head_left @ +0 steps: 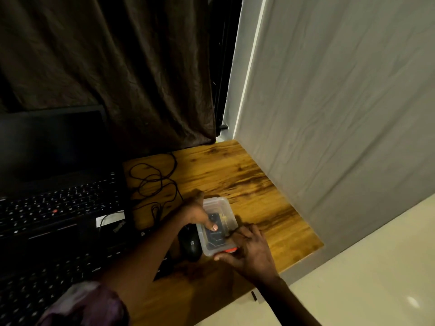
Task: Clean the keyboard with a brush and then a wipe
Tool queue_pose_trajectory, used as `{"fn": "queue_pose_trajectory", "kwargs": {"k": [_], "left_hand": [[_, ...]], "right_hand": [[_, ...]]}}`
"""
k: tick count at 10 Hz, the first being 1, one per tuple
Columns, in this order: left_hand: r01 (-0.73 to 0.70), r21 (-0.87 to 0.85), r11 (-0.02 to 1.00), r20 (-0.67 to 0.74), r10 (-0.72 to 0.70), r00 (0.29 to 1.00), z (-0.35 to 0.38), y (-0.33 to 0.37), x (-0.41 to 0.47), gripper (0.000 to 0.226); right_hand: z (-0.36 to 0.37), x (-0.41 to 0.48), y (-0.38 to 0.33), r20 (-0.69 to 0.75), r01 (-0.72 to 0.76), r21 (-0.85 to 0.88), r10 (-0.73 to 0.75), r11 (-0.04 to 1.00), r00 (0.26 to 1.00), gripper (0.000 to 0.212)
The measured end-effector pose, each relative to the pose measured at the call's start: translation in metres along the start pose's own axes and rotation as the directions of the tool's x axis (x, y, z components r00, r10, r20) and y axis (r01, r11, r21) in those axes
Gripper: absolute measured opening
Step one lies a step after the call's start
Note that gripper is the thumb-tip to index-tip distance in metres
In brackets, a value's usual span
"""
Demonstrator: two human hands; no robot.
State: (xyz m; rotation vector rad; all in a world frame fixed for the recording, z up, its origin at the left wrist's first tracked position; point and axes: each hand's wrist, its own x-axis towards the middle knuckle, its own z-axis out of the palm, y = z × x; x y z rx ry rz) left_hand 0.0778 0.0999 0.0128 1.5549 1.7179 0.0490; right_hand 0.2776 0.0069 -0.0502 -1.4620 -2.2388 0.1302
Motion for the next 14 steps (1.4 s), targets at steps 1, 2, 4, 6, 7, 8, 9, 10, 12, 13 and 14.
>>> {"fn": "queue_pose_trajectory", "kwargs": {"k": [1, 2, 4, 6, 7, 8, 9, 10, 12, 13, 14], "left_hand": [[-0.013, 0.013, 1.0, -0.008, 0.013, 1.0, 0.001, 0.0, -0.001, 0.134], [-0.033, 0.066, 0.997, -0.043, 0.036, 0.998, 0.002, 0.002, -0.001, 0.131], [-0.067, 0.226, 0.972, -0.177, 0.108, 0.978, 0.005, 0.005, -0.006, 0.107], [-0.082, 0.251, 0.965, -0.219, 0.139, 0.966, 0.007, 0.004, -0.006, 0.099], [-0.068, 0.268, 0.961, -0.234, 0.133, 0.963, 0.009, 0.005, -0.008, 0.097], [-0.075, 0.273, 0.959, -0.259, 0.148, 0.955, 0.011, 0.004, -0.008, 0.094], [-0.108, 0.274, 0.956, -0.271, 0.185, 0.945, 0.012, 0.002, -0.01, 0.092], [-0.137, 0.262, 0.955, -0.269, 0.209, 0.94, 0.014, -0.002, -0.014, 0.098], [-0.187, 0.327, 0.926, -0.323, 0.296, 0.899, 0.016, -0.016, -0.026, 0.093], [-0.176, 0.292, 0.94, -0.348, 0.275, 0.896, 0.015, -0.03, -0.03, 0.086], [-0.112, 0.233, 0.966, -0.397, 0.2, 0.896, 0.006, -0.048, -0.034, 0.079]], "right_hand": [[-0.006, 0.002, -0.001, 0.025, -0.002, 0.019, 0.001, 1.0, 1.0, 0.06], [-0.009, 0.003, -0.002, 0.029, -0.006, 0.026, 0.005, 1.0, 1.0, 0.06], [-0.01, 0.003, -0.005, 0.002, -0.017, 0.065, 0.017, 0.998, 1.0, 0.059], [-0.011, 0.003, -0.008, 0.032, -0.034, 0.039, 0.032, 0.999, 0.999, 0.064], [-0.011, 0.003, -0.008, 0.048, -0.051, 0.041, 0.049, 0.998, 0.998, 0.066], [-0.009, 0.003, -0.008, 0.032, -0.054, 0.051, 0.053, 0.997, 0.998, 0.065], [-0.007, 0.002, -0.008, 0.003, -0.051, 0.079, 0.051, 0.996, 0.999, 0.058], [-0.008, 0.003, -0.007, -0.005, -0.024, 0.087, 0.024, 0.996, 1.0, 0.056], [-0.015, 0.016, -0.008, -0.007, 0.01, 0.048, -0.01, 0.999, 1.0, 0.044], [-0.019, 0.028, -0.009, 0.011, -0.007, 0.079, 0.006, 0.997, 1.0, 0.042], [-0.023, 0.044, -0.013, 0.046, -0.011, 0.09, 0.007, 0.996, 0.999, 0.041]]}}
